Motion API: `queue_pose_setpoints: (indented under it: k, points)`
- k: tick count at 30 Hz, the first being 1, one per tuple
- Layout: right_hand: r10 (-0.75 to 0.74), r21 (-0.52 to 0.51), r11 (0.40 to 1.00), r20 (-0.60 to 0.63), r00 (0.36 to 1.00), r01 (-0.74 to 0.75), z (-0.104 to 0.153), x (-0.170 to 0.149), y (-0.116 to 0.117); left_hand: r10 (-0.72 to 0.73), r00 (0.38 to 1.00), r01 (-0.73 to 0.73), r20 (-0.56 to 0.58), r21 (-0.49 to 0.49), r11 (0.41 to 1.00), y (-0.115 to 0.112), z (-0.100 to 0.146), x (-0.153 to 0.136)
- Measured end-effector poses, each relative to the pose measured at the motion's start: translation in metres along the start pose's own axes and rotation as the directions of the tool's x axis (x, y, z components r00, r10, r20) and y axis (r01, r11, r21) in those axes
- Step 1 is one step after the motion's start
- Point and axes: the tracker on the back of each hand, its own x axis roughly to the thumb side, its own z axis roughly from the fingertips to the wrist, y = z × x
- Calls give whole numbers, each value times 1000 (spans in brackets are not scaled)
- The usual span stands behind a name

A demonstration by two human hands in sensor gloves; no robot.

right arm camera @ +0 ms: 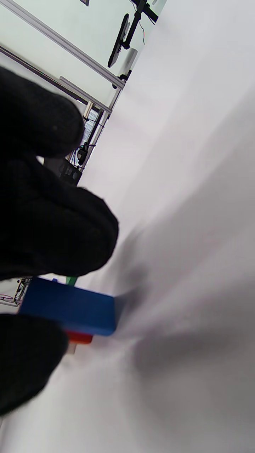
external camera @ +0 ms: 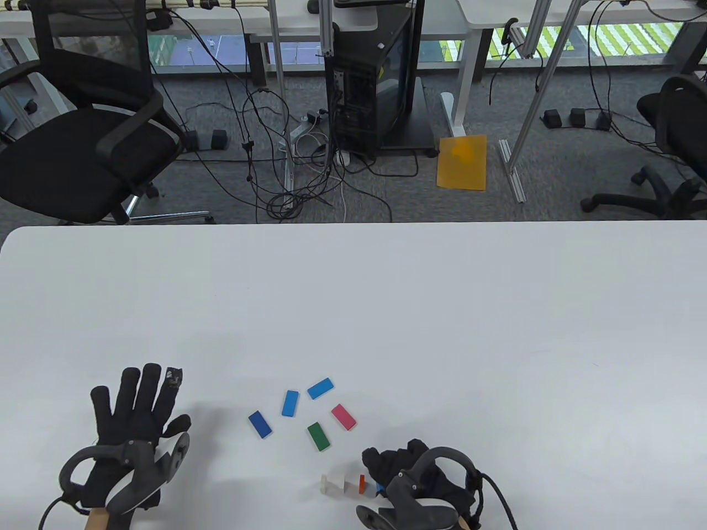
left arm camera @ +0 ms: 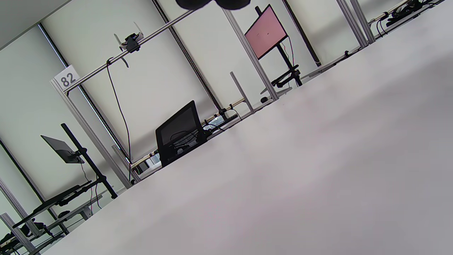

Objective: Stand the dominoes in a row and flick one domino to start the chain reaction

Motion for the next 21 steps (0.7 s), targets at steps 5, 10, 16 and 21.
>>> queue_pose_setpoints:
  k: [5,10,16,21]
  points:
    - [-23,26,999,1,1000,23,2,-2,-2,-3,1000,3,-1,-2,1000,0,0,0]
    - [-94,-9,996,-17,995,93,10,-9,-12,7,1000,-7,-7,-5,1000,-1,0,-1]
    - [-128,-144,983,-121,984,110,15,-28,-33,18,1000,-18,-13,-4,1000,-1,0,-2]
    - [-107,-127,989,-213,971,82,-9,-50,-51,11,1000,-11,-22,3,1000,0,-1,-4]
